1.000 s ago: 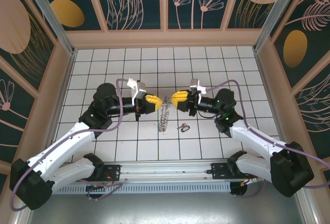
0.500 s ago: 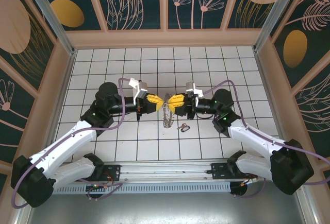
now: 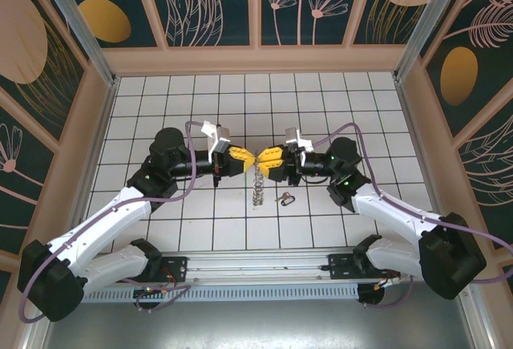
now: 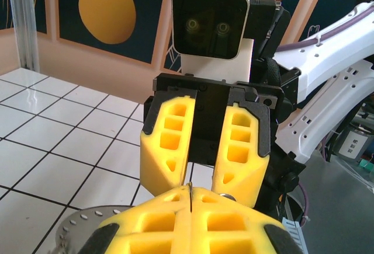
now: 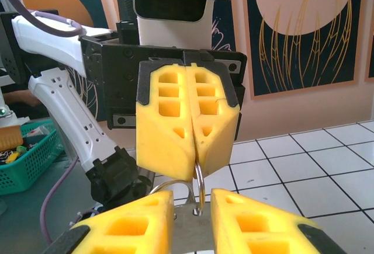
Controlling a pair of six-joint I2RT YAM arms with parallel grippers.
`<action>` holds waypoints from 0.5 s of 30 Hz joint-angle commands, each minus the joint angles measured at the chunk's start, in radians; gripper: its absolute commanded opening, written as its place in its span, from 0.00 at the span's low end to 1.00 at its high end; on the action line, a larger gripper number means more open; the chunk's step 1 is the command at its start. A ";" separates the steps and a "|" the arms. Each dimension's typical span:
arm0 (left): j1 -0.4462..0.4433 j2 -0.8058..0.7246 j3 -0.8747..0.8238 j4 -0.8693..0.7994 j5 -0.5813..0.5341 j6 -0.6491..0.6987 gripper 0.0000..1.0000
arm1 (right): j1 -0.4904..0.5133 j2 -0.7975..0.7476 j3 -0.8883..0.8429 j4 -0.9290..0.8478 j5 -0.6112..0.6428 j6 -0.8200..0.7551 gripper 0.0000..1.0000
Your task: Put the keys on the keyring
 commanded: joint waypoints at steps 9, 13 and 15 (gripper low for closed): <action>-0.005 0.004 0.029 0.035 0.025 -0.002 0.00 | 0.009 0.023 0.046 0.009 0.020 -0.026 0.07; -0.004 0.009 0.035 0.001 0.015 0.017 0.00 | 0.009 0.008 0.048 -0.009 0.035 -0.042 0.00; -0.005 0.010 0.049 -0.057 0.000 0.051 0.00 | 0.008 -0.001 0.060 -0.051 0.039 -0.058 0.00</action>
